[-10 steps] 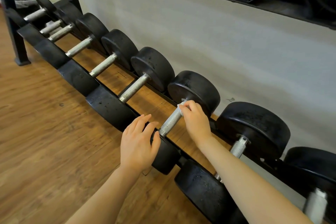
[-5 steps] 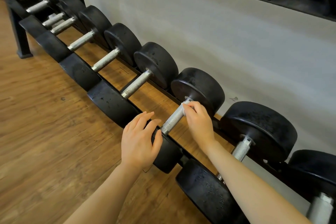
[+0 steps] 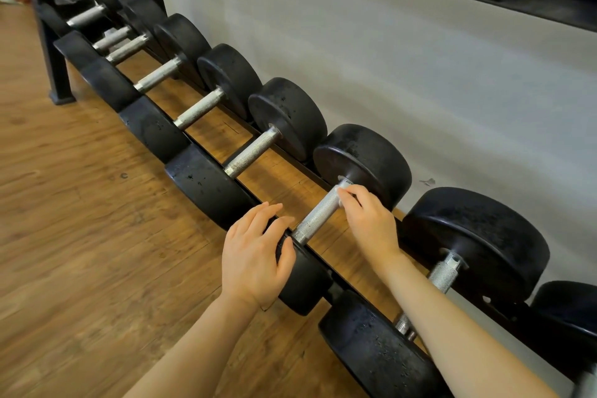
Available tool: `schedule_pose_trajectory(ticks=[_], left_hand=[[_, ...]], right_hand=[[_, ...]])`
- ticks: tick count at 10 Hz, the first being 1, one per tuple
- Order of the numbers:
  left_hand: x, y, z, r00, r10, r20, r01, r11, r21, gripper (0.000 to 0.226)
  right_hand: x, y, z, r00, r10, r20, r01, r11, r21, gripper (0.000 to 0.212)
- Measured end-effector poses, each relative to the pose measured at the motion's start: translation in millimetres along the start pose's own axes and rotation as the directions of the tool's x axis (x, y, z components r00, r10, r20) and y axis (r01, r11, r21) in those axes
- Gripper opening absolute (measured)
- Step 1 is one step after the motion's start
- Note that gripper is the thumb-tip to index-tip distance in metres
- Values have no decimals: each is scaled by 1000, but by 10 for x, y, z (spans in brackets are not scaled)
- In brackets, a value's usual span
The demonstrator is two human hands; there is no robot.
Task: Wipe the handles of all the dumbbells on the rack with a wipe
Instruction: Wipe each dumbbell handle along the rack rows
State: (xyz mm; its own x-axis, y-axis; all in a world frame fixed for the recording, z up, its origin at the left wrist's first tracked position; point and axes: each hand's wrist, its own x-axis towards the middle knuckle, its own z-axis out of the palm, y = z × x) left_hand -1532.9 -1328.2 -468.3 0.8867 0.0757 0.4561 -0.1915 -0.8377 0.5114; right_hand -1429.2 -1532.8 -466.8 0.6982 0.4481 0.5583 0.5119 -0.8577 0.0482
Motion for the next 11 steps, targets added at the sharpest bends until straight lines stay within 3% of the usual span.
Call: schedule_pose_trajectory(ticks=[1,2,3,5,6,8,9,10,11], left_hand=[[-2,-5,4,1000,-3,4,3,1000,-1,41],[-7,-17,9,1000,0,5,0,1000,-1,40],[-8,-17,9,1000,4,-1,-4,1000,4,40],[-4,-21,13,1000,5,0,-5,1000,7,40],[-4,-18,13,1000,4,2,-4,1000,8,40],[-13,-17,14,1000,1,-7,-1,1000,9,39],[-11,-16,16,1000,-2,-6,2,1000,13,40],[-13,-18,20,1000,-8,1,8,1000,14,40],[-10,-19,22,1000,-6,4,6,1000,13,40]], right_hand=[[77,-62,0,994,106,6,-106,993,54,40],[30,-207,28,994,110,26,-113,986,125,43],[10,-256,18,998,19,54,-25,991,130,47],[56,-158,37,993,118,23,-119,991,64,48],[22,-201,45,996,82,20,-83,989,119,42],[123,-225,65,980,197,-28,-189,966,174,23],[66,-266,83,984,177,-21,-169,964,207,24],[55,-210,66,998,61,13,-62,988,142,32],[170,-145,39,999,39,33,-40,999,12,43]])
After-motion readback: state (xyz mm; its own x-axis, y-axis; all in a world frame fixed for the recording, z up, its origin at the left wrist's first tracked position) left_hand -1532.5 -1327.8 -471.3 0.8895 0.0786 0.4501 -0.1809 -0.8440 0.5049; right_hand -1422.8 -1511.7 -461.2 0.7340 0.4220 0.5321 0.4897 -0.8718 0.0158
